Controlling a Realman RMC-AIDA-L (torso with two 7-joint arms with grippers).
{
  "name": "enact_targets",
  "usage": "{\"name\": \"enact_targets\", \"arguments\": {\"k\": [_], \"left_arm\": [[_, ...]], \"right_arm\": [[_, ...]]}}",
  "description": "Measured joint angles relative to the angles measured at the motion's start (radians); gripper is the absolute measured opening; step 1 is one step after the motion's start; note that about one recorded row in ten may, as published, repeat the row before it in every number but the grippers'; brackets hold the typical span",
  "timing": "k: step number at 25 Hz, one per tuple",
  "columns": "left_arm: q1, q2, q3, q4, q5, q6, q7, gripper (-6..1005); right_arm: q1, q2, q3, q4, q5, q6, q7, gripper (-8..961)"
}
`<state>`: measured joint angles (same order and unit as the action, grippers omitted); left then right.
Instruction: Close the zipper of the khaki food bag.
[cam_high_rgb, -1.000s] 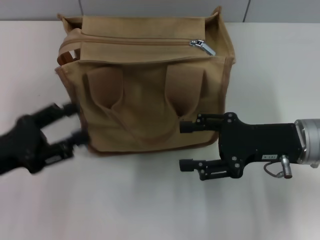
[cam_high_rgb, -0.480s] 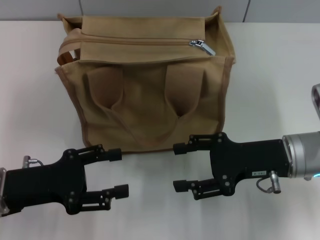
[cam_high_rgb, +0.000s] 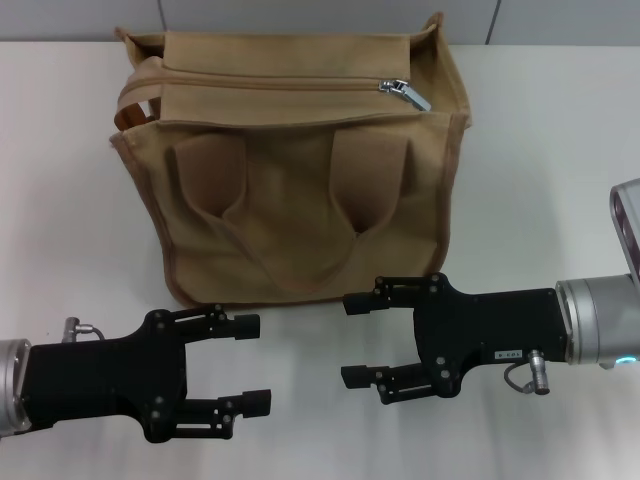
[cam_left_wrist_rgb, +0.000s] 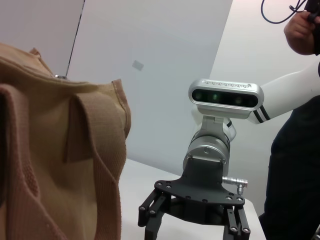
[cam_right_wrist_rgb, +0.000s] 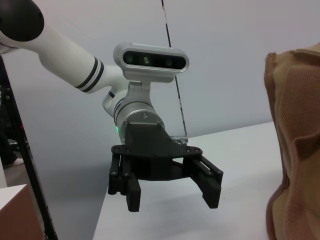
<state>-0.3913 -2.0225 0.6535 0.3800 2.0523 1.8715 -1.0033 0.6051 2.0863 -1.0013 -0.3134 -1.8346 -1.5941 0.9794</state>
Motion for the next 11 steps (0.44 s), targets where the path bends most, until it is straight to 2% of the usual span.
{"name": "enact_targets", "arguments": {"k": [11], "left_arm": [[-0.001, 0.0, 0.012, -0.001, 0.003, 0.0, 0.003, 805]], "right_arm": [[0.001, 0.002, 0.0, 0.016, 0.003, 0.006, -0.014, 771]]}}
